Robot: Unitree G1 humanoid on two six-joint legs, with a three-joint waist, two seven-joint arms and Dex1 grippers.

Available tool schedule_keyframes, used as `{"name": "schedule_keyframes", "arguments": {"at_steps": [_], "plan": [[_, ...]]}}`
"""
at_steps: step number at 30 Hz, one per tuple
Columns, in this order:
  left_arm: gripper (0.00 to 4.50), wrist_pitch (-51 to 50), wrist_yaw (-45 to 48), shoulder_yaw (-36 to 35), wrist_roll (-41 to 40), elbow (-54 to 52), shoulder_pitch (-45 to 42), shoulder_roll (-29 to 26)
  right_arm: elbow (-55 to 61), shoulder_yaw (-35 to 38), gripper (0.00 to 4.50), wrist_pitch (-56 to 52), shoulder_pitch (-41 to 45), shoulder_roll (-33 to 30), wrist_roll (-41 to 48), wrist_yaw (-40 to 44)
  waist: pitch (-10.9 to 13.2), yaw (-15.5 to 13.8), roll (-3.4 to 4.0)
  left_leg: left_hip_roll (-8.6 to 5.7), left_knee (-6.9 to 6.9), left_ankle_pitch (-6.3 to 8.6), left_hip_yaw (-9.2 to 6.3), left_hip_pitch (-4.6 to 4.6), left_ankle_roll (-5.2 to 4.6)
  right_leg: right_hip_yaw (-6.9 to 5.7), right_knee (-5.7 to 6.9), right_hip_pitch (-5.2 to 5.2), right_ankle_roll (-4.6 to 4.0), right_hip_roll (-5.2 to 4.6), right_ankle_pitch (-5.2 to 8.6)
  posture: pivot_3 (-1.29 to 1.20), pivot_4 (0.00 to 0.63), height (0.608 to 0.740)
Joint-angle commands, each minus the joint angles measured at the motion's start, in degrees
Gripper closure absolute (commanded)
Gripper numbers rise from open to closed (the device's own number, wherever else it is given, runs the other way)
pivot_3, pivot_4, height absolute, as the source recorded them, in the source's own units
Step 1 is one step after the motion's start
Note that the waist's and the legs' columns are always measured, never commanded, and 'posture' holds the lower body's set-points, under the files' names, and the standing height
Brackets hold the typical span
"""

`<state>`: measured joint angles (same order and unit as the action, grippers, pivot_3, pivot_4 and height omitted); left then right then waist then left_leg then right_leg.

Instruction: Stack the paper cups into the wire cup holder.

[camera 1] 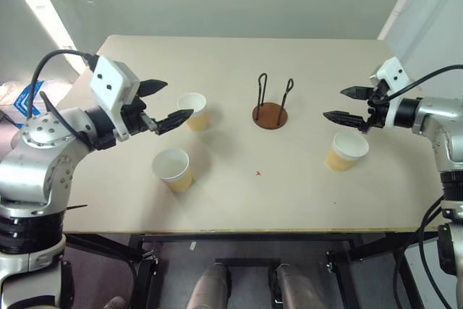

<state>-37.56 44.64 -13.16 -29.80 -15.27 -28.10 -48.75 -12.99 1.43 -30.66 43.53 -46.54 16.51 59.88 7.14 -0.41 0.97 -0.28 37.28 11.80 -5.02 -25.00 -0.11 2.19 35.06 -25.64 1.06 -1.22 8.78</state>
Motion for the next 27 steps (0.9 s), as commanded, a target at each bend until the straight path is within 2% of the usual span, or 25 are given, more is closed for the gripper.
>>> {"name": "schedule_keyframes", "arguments": {"at_steps": [1,19,27], "plan": [[0.0,0.89,0.02,-1.39,0.02,-1.16,-0.51,-0.95,1.05,1.27,0.04,0.28,1.14,-0.64,0.23,-0.29,0.0,0.0,0.0,0.0,0.0,0.0,0.0,0.0,0.0,0.0,0.0,0.0,0.0,0.0,0.0,0.0,0.15,0.74],[0.0,1.81,0.5,-1.26,0.28,0.52,-0.98,-0.78,1.04,1.17,0.04,0.25,1.41,-0.93,-0.38,-0.53,0.0,0.0,0.0,0.01,0.0,0.01,-0.01,0.0,0.01,0.0,0.0,-0.01,0.0,0.0,0.0,0.0,0.15,0.74],[0.0,4.43,5.09,2.5,2.02,6.89,-6.42,-1.79,7.19,3.08,0.04,-7.99,-0.53,-0.84,2.97,-2.49,0.0,-0.18,0.0,0.01,0.0,0.0,-0.01,-0.01,0.02,-0.01,0.0,0.0,0.0,0.01,0.0,0.0,0.15,0.74]]}}
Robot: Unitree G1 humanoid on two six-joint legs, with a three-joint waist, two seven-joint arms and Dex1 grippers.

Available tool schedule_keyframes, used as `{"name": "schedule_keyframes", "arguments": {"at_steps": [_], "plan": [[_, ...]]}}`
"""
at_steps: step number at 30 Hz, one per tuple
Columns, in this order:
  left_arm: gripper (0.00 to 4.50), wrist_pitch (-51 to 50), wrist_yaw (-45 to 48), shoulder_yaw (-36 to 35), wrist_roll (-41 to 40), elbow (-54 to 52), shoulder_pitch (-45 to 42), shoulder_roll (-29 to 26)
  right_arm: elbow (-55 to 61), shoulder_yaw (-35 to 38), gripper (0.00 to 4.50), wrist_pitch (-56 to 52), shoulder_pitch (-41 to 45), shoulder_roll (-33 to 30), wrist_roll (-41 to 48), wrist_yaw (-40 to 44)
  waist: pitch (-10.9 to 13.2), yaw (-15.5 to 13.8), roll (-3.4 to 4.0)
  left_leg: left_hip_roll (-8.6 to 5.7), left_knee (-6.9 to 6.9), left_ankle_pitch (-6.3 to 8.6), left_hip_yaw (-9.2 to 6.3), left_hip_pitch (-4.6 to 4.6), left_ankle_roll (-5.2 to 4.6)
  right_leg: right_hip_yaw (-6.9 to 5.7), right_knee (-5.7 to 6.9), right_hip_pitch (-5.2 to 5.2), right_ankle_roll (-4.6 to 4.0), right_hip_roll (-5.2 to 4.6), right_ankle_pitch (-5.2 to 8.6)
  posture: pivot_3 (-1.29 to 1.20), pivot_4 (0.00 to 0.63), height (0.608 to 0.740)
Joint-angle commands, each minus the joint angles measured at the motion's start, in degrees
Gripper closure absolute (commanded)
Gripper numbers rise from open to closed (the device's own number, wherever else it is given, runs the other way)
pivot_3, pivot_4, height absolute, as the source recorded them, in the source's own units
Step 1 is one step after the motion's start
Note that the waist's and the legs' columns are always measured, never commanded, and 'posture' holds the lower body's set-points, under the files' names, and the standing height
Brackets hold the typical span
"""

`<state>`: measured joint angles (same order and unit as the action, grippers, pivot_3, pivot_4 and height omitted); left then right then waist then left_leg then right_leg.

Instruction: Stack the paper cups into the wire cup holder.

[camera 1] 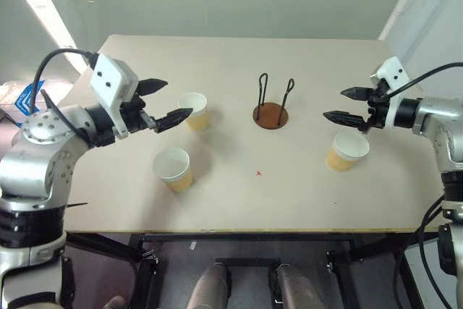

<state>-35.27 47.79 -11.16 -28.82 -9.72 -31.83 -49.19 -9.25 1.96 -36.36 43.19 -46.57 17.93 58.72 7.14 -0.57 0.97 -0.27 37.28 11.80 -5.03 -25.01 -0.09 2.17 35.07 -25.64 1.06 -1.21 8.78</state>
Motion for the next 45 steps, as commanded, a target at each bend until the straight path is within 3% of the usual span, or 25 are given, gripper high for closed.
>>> {"name": "schedule_keyframes", "arguments": {"at_steps": [1,8,16,23,42,45], "plan": [[0.0,2.41,2.62,1.02,1.28,2.18,-3.53,-1.44,4.06,2.45,0.04,-3.21,-0.4,-0.82,1.74,-1.61,0.0,-0.01,0.0,0.0,0.0,0.0,0.0,0.0,0.0,0.0,0.0,0.0,0.0,0.0,0.0,0.0,0.15,0.74],[0.0,4.41,8.77,3.81,2.85,6.81,-6.07,-3.18,6.87,0.25,0.04,-9.55,-0.23,0.38,2.49,-3.47,0.0,0.01,0.0,0.0,-0.02,0.03,-0.01,-0.05,0.03,0.0,-0.01,-0.08,-0.01,0.02,0.01,0.0,0.15,0.74],[0.0,8.99,10.37,4.44,5.54,15.07,-10.47,-2.11,3.6,-3.67,0.04,-7.84,3.66,6.92,0.16,-7.31,0.0,0.08,0.0,0.03,-0.02,0.01,-0.03,-0.06,0.01,0.01,0.04,-0.14,-0.02,0.05,0.01,0.0,0.15,0.74],[0.0,10.06,11.11,4.63,6.28,15.62,-10.92,-1.53,-1.05,-5.38,0.04,-4.67,6.68,12.56,-2.52,-10.71,0.0,0.01,0.0,0.03,-0.04,0.03,-0.11,-0.16,0.0,-0.08,0.04,-0.23,-0.05,0.05,0.03,0.0,0.15,0.74],[0.0,10.02,11.69,4.47,6.89,14.79,-10.7,-1.1,-27.41,-4.34,0.04,10.56,18.12,26.73,-9.02,-22.42,0.0,0.01,0.0,0.1,-0.14,0.06,-0.34,-0.33,0.25,-0.4,0.46,-0.57,-0.14,0.04,0.05,0.0,0.15,0.74],[0.0,9.83,11.5,4.35,6.81,14.65,-10.52,-1.02,-29.32,-3.89,0.61,11.69,18.99,27.33,-9.27,-23.63,0.0,-0.05,0.0,0.1,-0.14,0.07,-0.36,-0.41,0.28,-0.47,0.46,-0.6,-0.26,0.03,0.12,0.0,0.15,0.74]]}}
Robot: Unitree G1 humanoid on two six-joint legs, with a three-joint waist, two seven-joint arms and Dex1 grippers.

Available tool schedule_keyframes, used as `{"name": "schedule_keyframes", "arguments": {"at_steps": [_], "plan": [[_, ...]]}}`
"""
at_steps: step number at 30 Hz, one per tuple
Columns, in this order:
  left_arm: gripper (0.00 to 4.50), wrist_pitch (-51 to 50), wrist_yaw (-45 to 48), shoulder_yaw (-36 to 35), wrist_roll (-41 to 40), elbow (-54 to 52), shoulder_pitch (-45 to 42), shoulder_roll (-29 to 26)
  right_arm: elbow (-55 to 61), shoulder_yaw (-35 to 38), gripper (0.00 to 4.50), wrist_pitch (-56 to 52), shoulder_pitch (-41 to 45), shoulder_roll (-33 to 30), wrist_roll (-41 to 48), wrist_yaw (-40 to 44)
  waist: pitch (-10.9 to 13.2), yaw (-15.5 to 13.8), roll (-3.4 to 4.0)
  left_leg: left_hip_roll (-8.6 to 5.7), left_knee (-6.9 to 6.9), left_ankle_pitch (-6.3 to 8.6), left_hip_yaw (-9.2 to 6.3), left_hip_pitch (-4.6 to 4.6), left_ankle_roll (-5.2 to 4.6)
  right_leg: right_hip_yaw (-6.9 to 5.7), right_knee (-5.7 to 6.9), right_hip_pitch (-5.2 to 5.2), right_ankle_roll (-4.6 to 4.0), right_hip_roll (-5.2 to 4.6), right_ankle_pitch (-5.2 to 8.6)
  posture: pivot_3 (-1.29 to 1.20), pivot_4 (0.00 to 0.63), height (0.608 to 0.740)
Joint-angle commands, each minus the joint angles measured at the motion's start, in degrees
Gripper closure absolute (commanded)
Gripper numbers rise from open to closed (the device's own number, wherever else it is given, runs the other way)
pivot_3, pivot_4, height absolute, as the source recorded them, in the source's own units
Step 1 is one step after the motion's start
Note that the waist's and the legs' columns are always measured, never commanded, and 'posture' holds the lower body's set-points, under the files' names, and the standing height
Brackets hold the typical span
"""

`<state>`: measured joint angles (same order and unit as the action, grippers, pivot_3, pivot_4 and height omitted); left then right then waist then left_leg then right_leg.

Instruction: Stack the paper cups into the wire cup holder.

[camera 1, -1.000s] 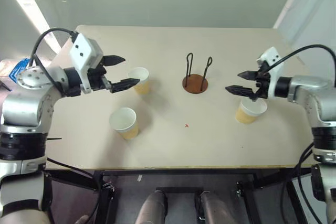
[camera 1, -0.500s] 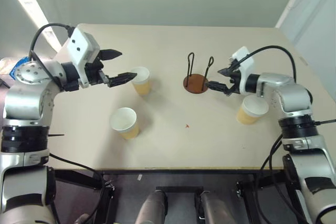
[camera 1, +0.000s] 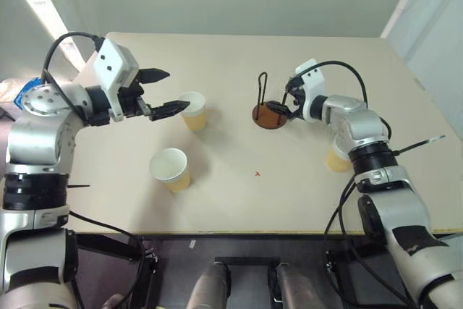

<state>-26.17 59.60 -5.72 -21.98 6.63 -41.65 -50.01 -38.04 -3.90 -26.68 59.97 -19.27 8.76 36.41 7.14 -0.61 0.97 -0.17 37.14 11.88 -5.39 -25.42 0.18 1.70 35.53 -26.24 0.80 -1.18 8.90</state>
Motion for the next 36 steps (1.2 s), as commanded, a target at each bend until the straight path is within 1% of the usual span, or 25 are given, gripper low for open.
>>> {"name": "schedule_keyframes", "arguments": {"at_steps": [1,4,5,11,14,17,20,22,23,25,27,30,32,34,36], "plan": [[0.0,0.64,-0.35,-1.11,-0.05,-1.71,-0.65,-0.2,-0.56,2.07,1.01,2.0,2.23,0.17,-0.09,-1.25,0.0,-0.01,0.0,0.0,0.0,0.0,0.0,-0.04,0.0,0.0,0.0,-0.03,0.01,0.0,0.0,0.0,0.15,0.74],[0.0,0.38,0.0,-0.91,-0.11,-1.55,-0.65,-0.33,-0.09,1.78,1.97,1.83,1.97,-0.19,0.17,0.71,0.0,0.04,0.0,0.0,0.0,0.02,0.0,-0.09,0.04,-0.01,-0.01,-0.08,0.06,0.0,-0.04,0.0,0.15,0.74],[0.0,0.36,0.27,-0.77,-0.11,-1.33,-0.81,-0.38,-0.2,1.71,2.39,1.9,2.05,-0.58,0.32,1.75,0.0,0.05,0.0,0.0,0.0,0.03,0.0,-0.09,0.05,-0.01,0.0,-0.09,0.09,0.0,-0.05,0.0,0.15,0.74],[0.0,-0.79,1.15,-0.28,-1.08,0.18,-3.9,0.57,0.64,1.81,4.49,0.71,3.02,-2.74,1.28,7.77,0.0,-0.05,0.0,0.02,0.01,0.02,-0.01,-0.15,0.12,-0.05,0.01,-0.11,0.11,0.0,-0.07,0.0,0.15,0.74],[0.0,-3.15,1.47,-0.01,-2.43,-1.17,-5.07,1.4,6.24,2.49,4.49,-3.34,1.9,-4.36,3.93,12.07,0.0,0.03,0.0,0.02,0.04,0.02,-0.01,-0.16,0.12,-0.05,0.01,-0.11,0.11,0.0,-0.07,0.0,0.15,0.74],[0.0,-6.62,2.4,-0.08,-4.78,-3.86,-6.03,1.93,14.75,3.07,4.49,-9.21,-0.13,-6.98,7.04,15.43,0.0,0.02,0.0,0.03,0.02,-0.01,-0.01,-0.24,0.16,-0.08,0.02,-0.19,0.13,0.01,-0.08,0.0,0.15,0.74],[0.0,-11.73,3.38,-0.78,-8.88,-6.65,-7.07,2.26,23.94,2.92,4.49,-15.17,-3.03,-9.59,10.19,17.68,0.0,-0.07,-0.01,0.05,0.02,-0.05,-0.02,-0.39,0.23,-0.16,-0.03,-0.25,0.15,0.01,-0.09,0.0,0.15,0.74],[0.0,-15.34,5.09,-0.75,-12.01,-9.22,-7.05,1.59,31.13,2.02,4.49,-19.32,-5.9,-12.01,12.72,20.03,-0.01,-0.07,-0.02,0.05,0.04,-0.17,-0.01,-0.41,0.44,-0.16,-0.07,-0.24,0.18,0.01,-0.11,0.0,0.15,0.74],[0.0,-16.98,5.79,-0.75,-13.44,-10.44,-6.88,1.19,34.14,1.77,4.49,-21.22,-7.24,-12.98,13.96,20.89,-0.01,-0.07,-0.02,0.05,0.05,-0.34,-0.01,-0.44,0.73,-0.16,-0.1,-0.24,0.2,0.01,-0.12,0.0,0.15,0.74],[0.0,-20.25,7.81,-0.43,-16.32,-13.23,-5.99,-0.14,40.01,1.21,4.49,-24.84,-10.68,-15.16,16.42,22.49,-0.01,-0.05,-0.02,0.04,0.05,-0.35,-0.01,-0.44,0.73,-0.15,-0.11,-0.23,0.21,0.01,-0.13,0.0,0.15,0.74],[0.0,-21.61,11.04,1.19,-17.44,-16.71,-3.72,-2.47,45.98,0.2,4.49,-26.96,-15.02,-17.54,17.98,23.63,-0.01,-0.04,-0.02,0.05,0.06,-0.35,-0.01,-0.43,0.73,-0.15,-0.1,-0.23,0.23,0.01,-0.13,0.0,0.15,0.74],[0.0,-21.06,12.59,2.75,-17.01,-18.01,-2.52,-3.77,49.58,-0.11,4.49,-28.09,-16.97,-17.49,18.93,21.99,-0.01,0.03,-0.02,0.06,0.06,-0.31,-0.01,-0.3,0.62,-0.12,-0.04,-0.16,0.23,0.03,-0.12,0.0,0.15,0.74],[0.0,-20.58,12.36,3.2,-16.65,-17.57,-2.9,-3.43,50.93,-0.69,4.49,-28.16,-17.42,-16.83,18.96,20.83,-0.01,0.13,-0.02,0.06,0.07,-0.26,-0.01,-0.22,0.22,-0.08,0.03,-0.15,0.17,0.03,-0.1,0.0,0.15,0.74],[0.0,-20.65,11.95,3.57,-16.9,-17.36,-3.46,-2.8,52.28,-1.59,4.49,-27.94,-18.32,-16.42,18.94,20.23,0.0,0.15,-0.04,0.06,0.06,-0.48,-0.01,-0.13,0.18,-0.07,0.13,-0.11,-0.12,0.03,0.0,0.0,0.15,0.74],[0.0,-20.64,11.61,3.94,-16.89,-17.32,-3.68,-2.28,53.18,-2.67,4.49,-27.17,-19.59,-16.14,18.7,19.8,-0.01,0.2,-0.06,0.06,0.06,-0.63,-0.01,0.05,0.13,-0.07,0.26,0.06,-0.2,0.02,0.02,0.0,0.15,0.74]]}}
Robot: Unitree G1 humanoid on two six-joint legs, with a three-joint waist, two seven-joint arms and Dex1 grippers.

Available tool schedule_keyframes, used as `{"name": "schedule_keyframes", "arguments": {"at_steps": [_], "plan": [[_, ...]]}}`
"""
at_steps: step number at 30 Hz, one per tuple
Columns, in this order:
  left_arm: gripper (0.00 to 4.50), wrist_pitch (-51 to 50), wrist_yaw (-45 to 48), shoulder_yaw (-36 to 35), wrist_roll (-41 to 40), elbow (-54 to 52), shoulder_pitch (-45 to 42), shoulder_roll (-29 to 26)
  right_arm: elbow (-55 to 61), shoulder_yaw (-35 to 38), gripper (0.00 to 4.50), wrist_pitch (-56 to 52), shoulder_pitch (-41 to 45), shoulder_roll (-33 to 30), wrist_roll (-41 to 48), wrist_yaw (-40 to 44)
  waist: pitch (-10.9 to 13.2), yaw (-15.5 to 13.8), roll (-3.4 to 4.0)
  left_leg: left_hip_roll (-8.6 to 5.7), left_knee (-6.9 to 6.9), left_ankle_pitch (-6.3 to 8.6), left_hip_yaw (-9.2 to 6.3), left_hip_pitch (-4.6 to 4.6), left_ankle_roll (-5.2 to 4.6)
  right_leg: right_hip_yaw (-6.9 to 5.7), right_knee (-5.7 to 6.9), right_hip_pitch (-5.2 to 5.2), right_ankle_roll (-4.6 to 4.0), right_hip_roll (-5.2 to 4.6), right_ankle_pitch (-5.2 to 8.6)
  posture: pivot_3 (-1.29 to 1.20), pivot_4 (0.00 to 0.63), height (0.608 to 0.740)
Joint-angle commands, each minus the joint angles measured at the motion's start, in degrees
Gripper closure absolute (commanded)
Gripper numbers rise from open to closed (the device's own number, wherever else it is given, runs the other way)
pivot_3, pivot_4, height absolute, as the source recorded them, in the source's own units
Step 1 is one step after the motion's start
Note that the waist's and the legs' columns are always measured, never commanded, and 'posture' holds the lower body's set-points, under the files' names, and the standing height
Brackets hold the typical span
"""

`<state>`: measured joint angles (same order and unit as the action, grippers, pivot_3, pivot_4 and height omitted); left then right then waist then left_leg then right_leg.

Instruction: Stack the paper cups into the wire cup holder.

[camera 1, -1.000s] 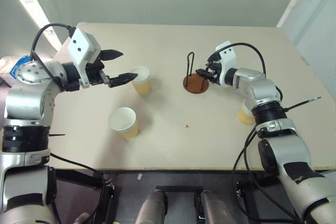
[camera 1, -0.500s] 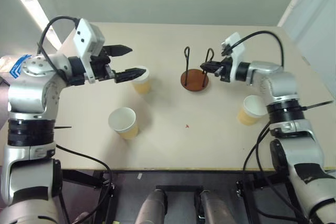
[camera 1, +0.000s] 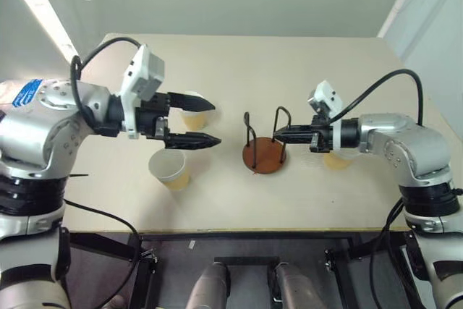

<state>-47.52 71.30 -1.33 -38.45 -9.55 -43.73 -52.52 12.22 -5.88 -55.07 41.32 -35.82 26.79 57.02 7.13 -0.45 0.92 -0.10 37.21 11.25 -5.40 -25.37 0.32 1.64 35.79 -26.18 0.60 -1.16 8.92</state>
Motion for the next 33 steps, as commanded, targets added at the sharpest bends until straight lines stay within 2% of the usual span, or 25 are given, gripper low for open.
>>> {"name": "schedule_keyframes", "arguments": {"at_steps": [1,4,13,16,26,33], "plan": [[0.0,0.96,-0.23,-0.15,-0.1,-1.03,-1.62,0.49,3.13,-1.7,4.49,2.66,-1.85,0.31,-0.16,-0.7,0.0,0.04,-0.01,0.0,0.0,-0.07,0.0,0.15,-0.03,0.01,0.02,0.14,-0.04,0.0,-0.01,0.0,0.15,0.74],[0.0,1.59,-0.4,0.25,0.75,-0.55,-1.64,0.81,2.68,-3.68,4.49,4.98,-3.21,0.42,-1.58,-1.03,0.0,-0.03,-0.02,-0.02,0.0,-0.14,-0.02,0.41,-0.05,0.05,0.03,0.42,-0.08,0.0,-0.03,0.0,0.15,0.74],[0.0,2.32,-0.85,0.57,1.66,-0.23,-1.52,0.96,-3.33,-8.43,4.49,12.85,-3.83,1.41,-8.12,-2.25,-0.02,0.0,-0.04,-0.04,-0.1,-0.14,-0.01,0.38,-0.01,0.09,0.01,0.34,-0.04,0.0,0.02,0.0,0.15,0.74],[0.0,2.6,-0.88,0.42,1.82,-0.57,-0.85,0.71,-4.79,-8.76,3.65,14.27,-4.14,0.53,-9.6,-2.28,-0.03,0.0,-0.07,-0.03,-0.12,-0.07,-0.01,0.38,0.0,0.06,0.01,0.34,-0.02,0.0,0.1,0.0,0.15,0.74],[0.0,3.11,-1.23,0.14,2.1,-2.19,0.93,-0.1,-2.85,-4.72,0.1,14.82,-7.87,-5.68,-9.85,-1.21,-0.03,-0.16,-0.08,-0.03,-0.12,0.03,-0.01,0.24,0.04,0.06,-0.12,0.29,0.01,-0.01,0.12,0.0,0.15,0.74],[0.0,3.14,-2.24,-2.34,1.39,-5.36,2.78,-1.8,0.36,2.39,0.04,12.61,-11.74,-11.07,-7.12,-1.18,-0.02,-0.2,-0.1,-0.03,-0.12,0.1,-0.01,0.19,0.03,0.06,-0.28,0.32,0.05,-0.01,0.14,0.0,0.15,0.74]]}}
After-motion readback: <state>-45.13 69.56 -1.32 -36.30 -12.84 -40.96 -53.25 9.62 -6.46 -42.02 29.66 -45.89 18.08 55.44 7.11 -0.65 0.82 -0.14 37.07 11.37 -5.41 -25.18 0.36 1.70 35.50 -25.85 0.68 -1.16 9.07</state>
